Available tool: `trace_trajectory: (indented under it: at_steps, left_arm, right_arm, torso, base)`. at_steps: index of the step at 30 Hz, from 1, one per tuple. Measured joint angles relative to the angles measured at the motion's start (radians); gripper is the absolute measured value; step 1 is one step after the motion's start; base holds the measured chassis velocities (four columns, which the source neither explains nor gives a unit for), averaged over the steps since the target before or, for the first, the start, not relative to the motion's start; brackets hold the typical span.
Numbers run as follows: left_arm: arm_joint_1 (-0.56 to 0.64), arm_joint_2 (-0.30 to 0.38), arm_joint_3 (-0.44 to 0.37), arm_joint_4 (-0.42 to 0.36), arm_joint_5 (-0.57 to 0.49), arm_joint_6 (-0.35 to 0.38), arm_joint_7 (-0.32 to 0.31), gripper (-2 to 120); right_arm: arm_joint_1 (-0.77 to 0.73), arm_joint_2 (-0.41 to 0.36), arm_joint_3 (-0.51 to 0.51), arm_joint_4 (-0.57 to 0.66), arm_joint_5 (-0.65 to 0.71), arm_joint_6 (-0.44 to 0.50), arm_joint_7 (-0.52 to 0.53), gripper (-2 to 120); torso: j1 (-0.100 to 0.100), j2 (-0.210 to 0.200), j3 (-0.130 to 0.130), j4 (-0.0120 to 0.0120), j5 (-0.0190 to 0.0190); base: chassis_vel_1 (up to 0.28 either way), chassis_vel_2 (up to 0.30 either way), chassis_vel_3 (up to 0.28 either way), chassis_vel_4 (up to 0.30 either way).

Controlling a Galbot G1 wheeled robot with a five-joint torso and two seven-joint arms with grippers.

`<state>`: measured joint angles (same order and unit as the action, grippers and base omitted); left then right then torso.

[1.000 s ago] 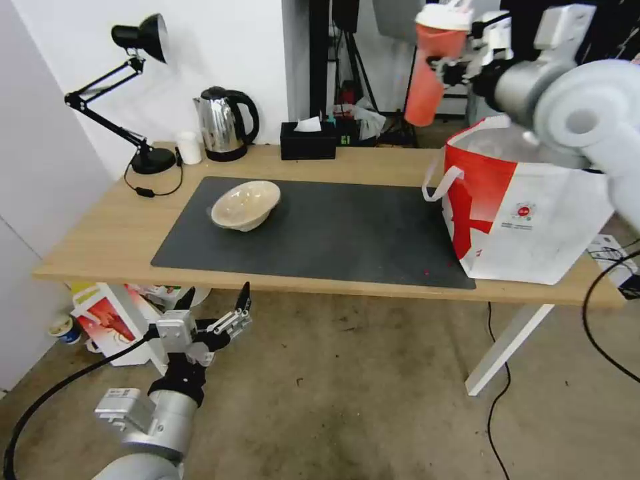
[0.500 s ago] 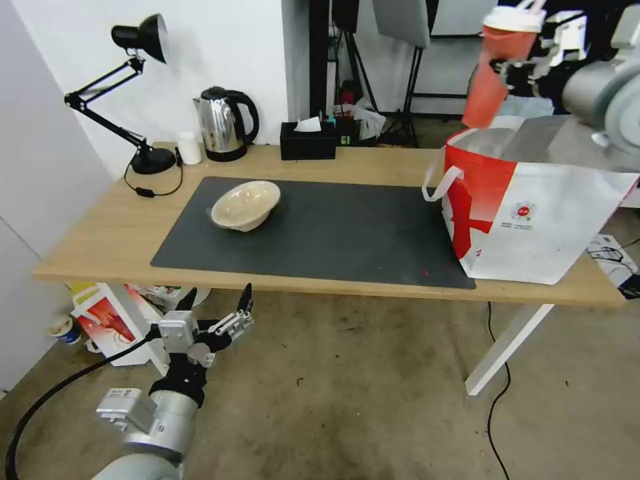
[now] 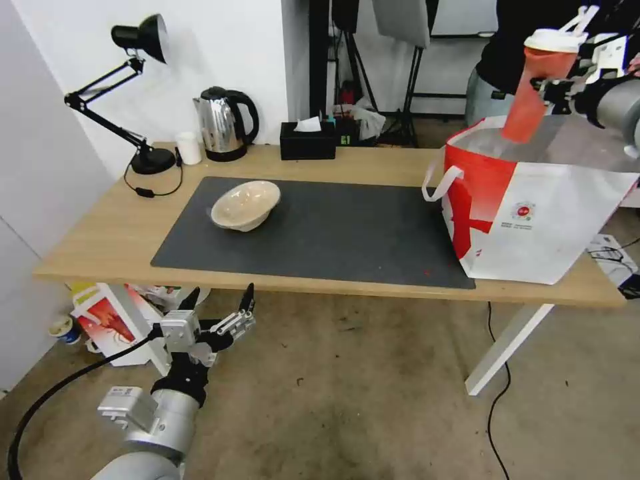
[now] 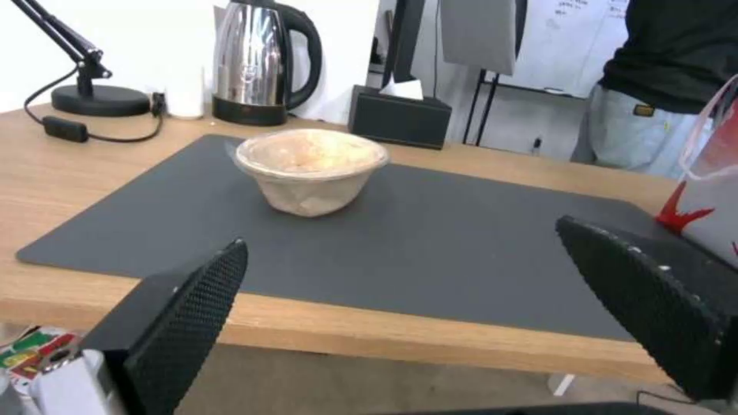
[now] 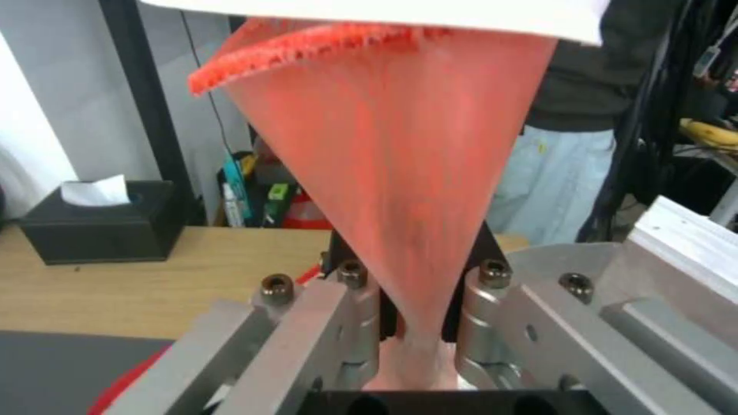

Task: Pick up the trash from the table and place it into the takeout bag.

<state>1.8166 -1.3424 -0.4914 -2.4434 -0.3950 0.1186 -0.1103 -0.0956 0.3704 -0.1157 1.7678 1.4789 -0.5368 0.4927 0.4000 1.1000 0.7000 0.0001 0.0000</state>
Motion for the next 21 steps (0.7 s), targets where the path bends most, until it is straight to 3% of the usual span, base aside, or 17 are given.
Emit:
trace_trajectory:
  at_steps: [21]
  left_arm:
    - [-0.004,-0.005,-0.004,0.006,-0.009,-0.004,0.000,100]
  right_arm:
    - [-0.120,-0.038,0.009,0.051,-0.061,0.021,0.034,6]
  torso:
    - [0.000,0.000,0.000,0.0000,0.0001]
  base:
    - [0.000,0.000,0.000,0.000]
